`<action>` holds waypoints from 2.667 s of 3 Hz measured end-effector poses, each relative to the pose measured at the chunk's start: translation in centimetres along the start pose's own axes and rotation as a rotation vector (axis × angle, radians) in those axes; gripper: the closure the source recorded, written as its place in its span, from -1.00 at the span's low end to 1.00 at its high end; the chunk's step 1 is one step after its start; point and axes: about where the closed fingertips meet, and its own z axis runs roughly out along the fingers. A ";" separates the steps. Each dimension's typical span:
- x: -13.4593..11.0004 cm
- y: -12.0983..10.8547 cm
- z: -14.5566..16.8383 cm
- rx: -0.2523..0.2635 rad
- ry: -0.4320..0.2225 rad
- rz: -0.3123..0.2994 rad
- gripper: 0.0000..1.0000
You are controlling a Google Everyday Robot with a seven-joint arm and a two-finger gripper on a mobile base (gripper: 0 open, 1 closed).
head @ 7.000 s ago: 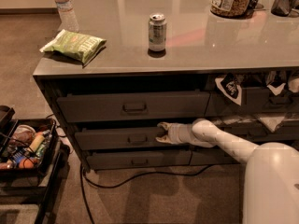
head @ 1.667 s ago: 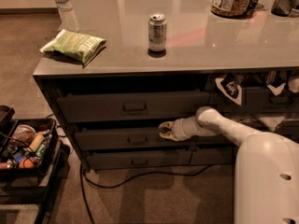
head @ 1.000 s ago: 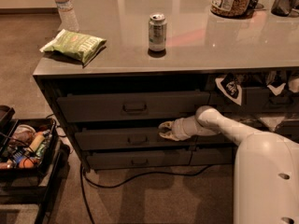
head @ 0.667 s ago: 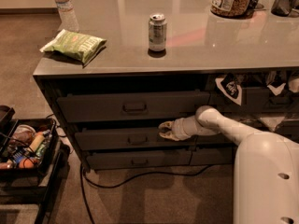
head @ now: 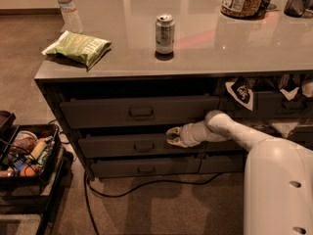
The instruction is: Open middle drawer
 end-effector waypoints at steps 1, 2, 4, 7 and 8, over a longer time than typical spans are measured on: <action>0.1 -0.1 -0.3 -0.002 0.001 0.012 0.86; -0.3 -0.2 -0.5 -0.004 -0.008 0.020 0.58; -2.3 2.0 -0.3 -0.055 -0.090 0.008 0.06; -7.0 7.6 -0.3 -0.165 -0.252 -0.009 -1.00; -7.0 7.6 -0.3 -0.165 -0.252 -0.009 -1.00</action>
Offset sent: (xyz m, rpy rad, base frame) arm -0.1736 0.0108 0.0510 0.1120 0.3249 0.1006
